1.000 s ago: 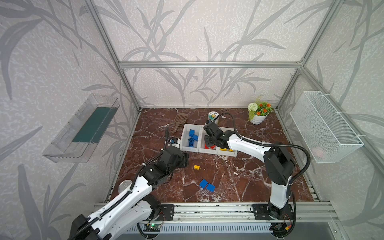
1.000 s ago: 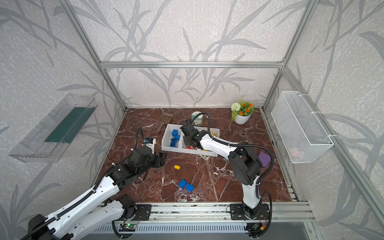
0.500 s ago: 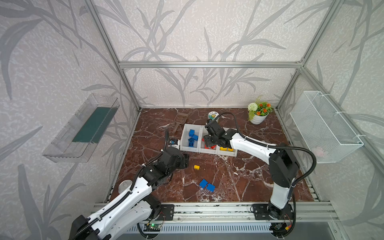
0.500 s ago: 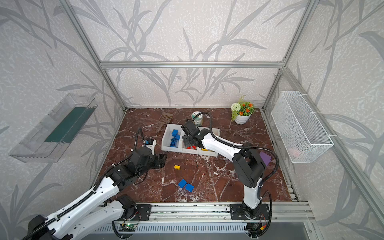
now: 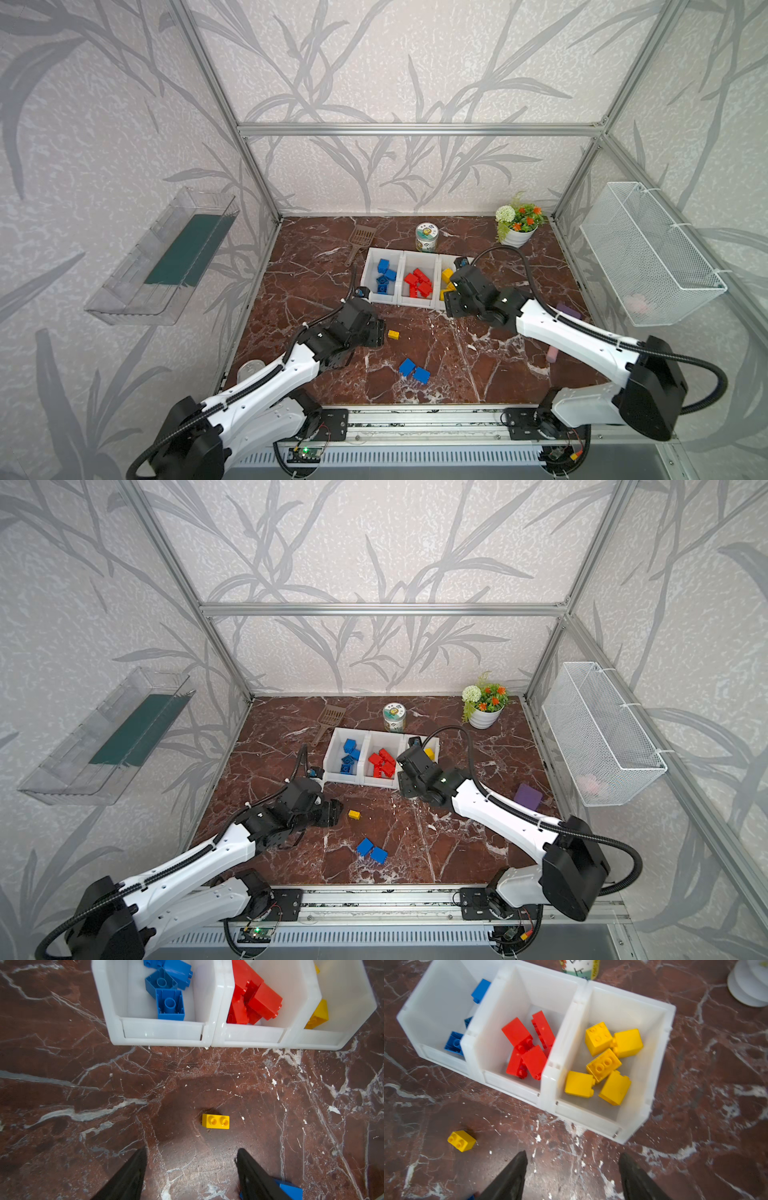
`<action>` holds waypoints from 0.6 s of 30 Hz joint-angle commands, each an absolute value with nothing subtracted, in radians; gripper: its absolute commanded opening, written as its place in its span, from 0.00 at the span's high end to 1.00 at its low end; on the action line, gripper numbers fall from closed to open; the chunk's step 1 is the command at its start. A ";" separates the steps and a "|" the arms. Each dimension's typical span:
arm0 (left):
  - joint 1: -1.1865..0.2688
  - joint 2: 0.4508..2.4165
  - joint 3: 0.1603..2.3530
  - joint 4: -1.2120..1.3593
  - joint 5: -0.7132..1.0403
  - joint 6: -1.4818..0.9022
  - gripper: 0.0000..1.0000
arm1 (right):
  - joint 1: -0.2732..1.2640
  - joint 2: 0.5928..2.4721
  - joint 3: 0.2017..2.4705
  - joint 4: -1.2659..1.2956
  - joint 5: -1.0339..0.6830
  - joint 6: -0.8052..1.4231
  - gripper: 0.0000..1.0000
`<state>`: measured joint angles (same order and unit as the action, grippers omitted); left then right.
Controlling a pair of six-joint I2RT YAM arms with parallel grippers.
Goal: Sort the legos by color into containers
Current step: 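Withdraw the right gripper while the left gripper grasps the small yellow brick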
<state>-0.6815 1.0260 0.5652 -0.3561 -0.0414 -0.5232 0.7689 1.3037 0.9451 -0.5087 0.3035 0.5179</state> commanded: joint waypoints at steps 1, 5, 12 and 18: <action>-0.693 1.090 0.560 -0.291 -0.008 -0.531 0.29 | 0.770 1.187 0.851 -0.565 0.374 0.610 0.29; -0.702 1.191 0.590 -0.261 0.029 -0.511 0.29 | 0.770 1.039 0.742 -0.597 0.420 0.697 0.29; -0.712 1.361 0.657 -0.255 0.090 -0.479 0.29 | 0.770 0.868 0.631 -0.650 0.446 0.795 0.29; -0.713 1.464 0.723 -0.270 0.105 -0.422 0.29 | 0.770 0.836 0.623 -0.698 0.450 0.813 0.29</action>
